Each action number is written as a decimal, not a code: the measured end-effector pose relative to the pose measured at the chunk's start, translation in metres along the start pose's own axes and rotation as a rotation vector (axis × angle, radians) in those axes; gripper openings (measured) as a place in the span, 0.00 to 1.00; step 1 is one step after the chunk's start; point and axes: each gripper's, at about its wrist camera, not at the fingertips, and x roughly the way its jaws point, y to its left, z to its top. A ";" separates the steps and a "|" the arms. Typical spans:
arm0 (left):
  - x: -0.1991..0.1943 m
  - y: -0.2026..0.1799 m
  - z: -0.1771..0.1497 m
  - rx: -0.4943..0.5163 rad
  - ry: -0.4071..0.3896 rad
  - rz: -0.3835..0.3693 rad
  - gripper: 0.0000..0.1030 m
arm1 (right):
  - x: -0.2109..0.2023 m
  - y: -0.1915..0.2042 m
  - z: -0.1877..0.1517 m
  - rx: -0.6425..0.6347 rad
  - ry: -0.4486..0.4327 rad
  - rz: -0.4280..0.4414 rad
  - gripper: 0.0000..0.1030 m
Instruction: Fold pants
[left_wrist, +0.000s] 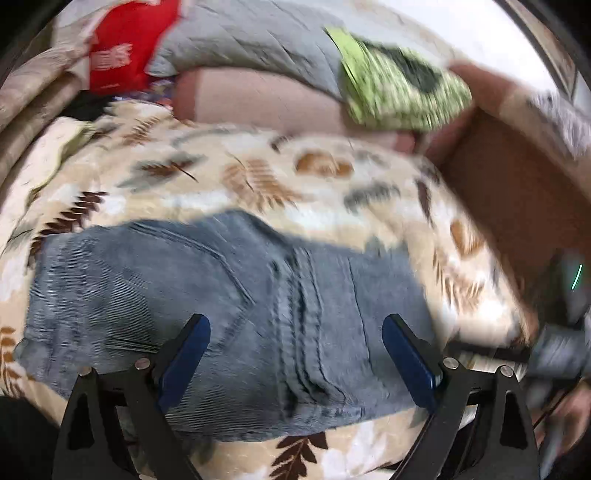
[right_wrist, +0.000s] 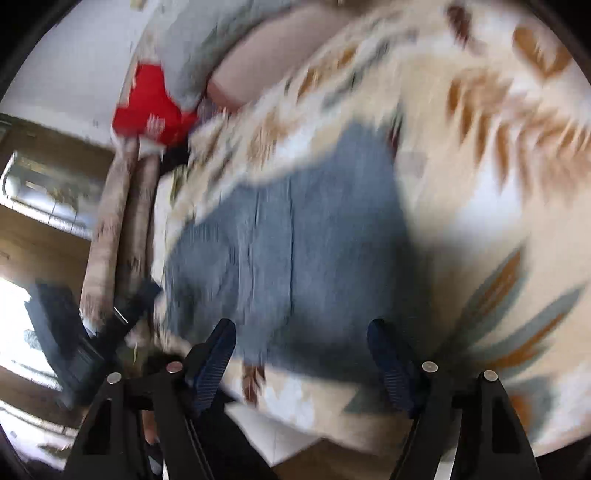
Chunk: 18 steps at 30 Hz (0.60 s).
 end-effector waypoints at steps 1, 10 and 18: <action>0.012 -0.006 -0.005 0.032 0.034 0.015 0.92 | -0.004 0.001 0.007 0.002 -0.016 0.010 0.75; 0.053 -0.014 -0.035 0.137 0.167 0.067 0.93 | 0.085 -0.032 0.095 0.134 0.118 0.078 0.82; -0.043 0.108 -0.053 -0.273 -0.052 0.106 0.93 | 0.019 0.017 0.048 -0.004 -0.012 0.142 0.82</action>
